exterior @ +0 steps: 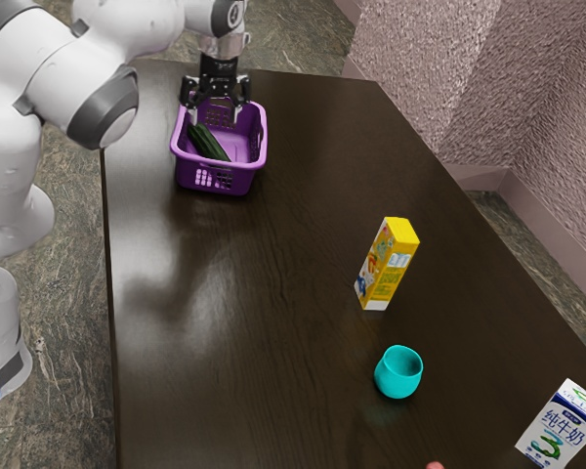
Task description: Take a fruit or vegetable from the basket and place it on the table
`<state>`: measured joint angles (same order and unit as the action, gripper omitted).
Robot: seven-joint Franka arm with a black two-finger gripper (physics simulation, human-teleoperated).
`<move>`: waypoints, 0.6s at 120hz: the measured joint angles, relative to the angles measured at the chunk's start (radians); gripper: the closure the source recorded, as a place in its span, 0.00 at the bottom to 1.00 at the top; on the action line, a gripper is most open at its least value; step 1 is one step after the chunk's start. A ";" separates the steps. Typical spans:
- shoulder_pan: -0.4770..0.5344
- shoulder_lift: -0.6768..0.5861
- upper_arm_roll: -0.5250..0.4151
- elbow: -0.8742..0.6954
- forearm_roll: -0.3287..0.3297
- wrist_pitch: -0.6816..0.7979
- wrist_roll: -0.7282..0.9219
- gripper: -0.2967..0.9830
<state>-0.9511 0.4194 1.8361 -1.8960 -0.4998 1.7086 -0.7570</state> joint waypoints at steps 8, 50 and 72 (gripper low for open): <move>0.018 0.003 -0.025 -0.006 -0.016 0.007 -0.012 0.23; 0.077 0.008 -0.101 -0.028 -0.051 0.036 -0.058 0.23; 0.087 0.009 -0.118 -0.042 -0.057 0.048 -0.073 0.23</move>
<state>-0.8643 0.4281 1.7185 -1.9385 -0.5566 1.7564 -0.8299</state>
